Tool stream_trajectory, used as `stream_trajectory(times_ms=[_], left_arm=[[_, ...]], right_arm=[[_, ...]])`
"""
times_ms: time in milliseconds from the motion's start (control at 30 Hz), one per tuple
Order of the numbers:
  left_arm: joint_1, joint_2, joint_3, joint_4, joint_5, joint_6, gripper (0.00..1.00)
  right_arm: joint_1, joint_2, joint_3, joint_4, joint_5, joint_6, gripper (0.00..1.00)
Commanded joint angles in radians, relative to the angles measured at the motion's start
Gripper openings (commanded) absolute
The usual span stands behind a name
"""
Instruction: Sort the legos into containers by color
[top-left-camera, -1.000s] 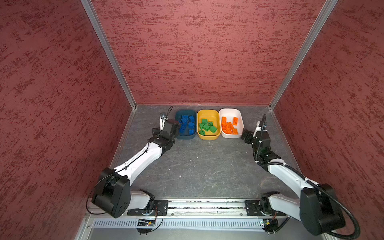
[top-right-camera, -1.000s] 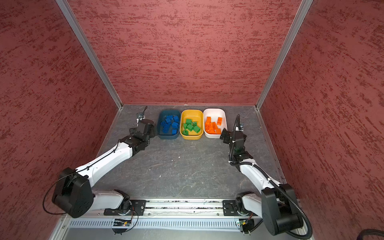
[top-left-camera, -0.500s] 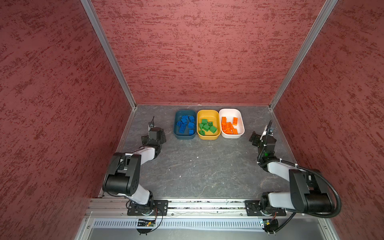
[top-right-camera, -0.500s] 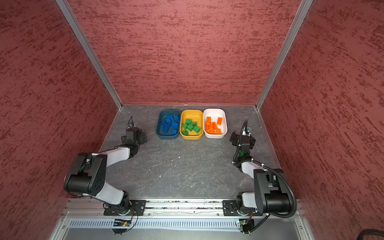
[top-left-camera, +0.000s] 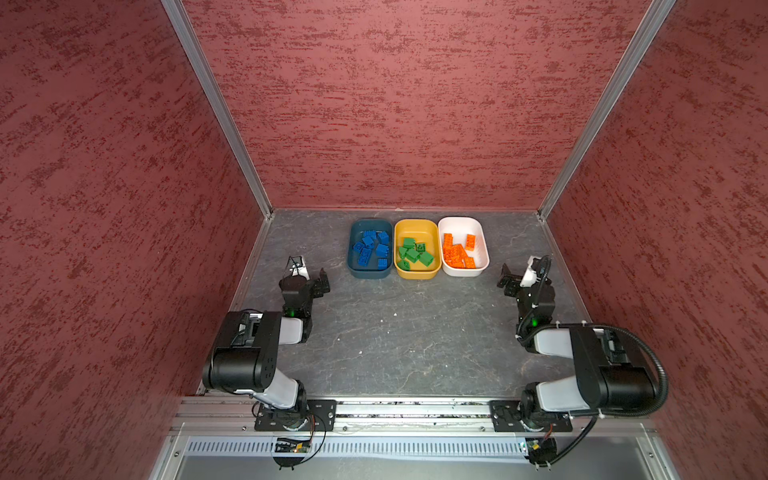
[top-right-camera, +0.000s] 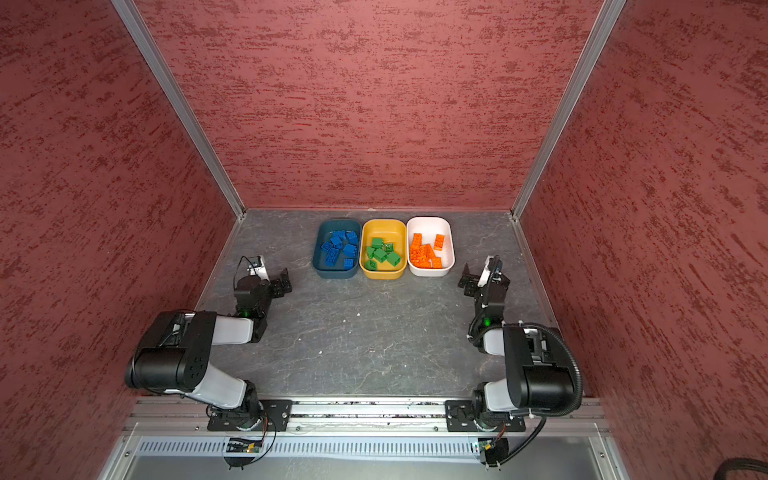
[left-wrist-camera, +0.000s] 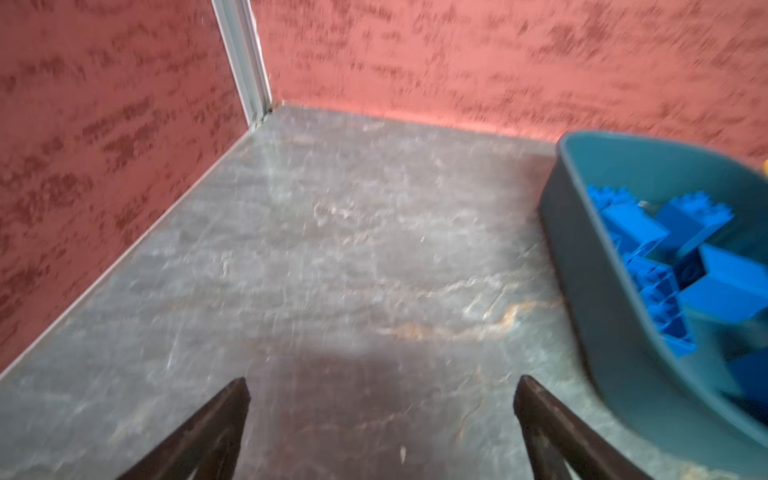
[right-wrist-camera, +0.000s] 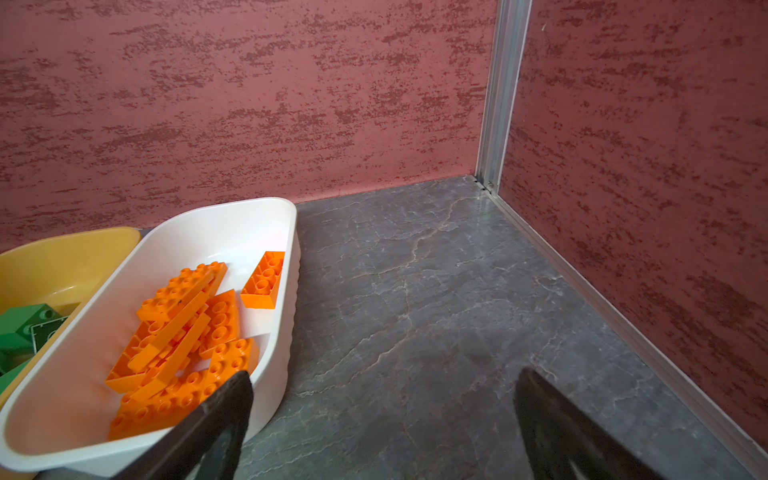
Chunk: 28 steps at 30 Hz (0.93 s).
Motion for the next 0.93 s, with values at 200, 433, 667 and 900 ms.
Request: stream_trajectory(times_ms=[200, 433, 667, 900], left_arm=[[-0.004, -0.001, 0.005, 0.071, 0.019, 0.001, 0.99], [-0.004, 0.000, 0.006, 0.070, 0.017, 0.000, 0.99], [-0.004, 0.000, 0.010, 0.063, 0.019, -0.001, 0.99], [-0.003, 0.000, 0.009, 0.065, 0.021, 0.000, 1.00]], right_arm=[[-0.016, 0.080, 0.043, 0.061, -0.103, -0.032, 0.99], [-0.056, 0.078, 0.031, 0.083, -0.262, -0.044, 0.99], [-0.056, 0.077, 0.029, 0.084, -0.262, -0.044, 0.99], [-0.055, 0.078, 0.029, 0.084, -0.262, -0.043, 0.99]])
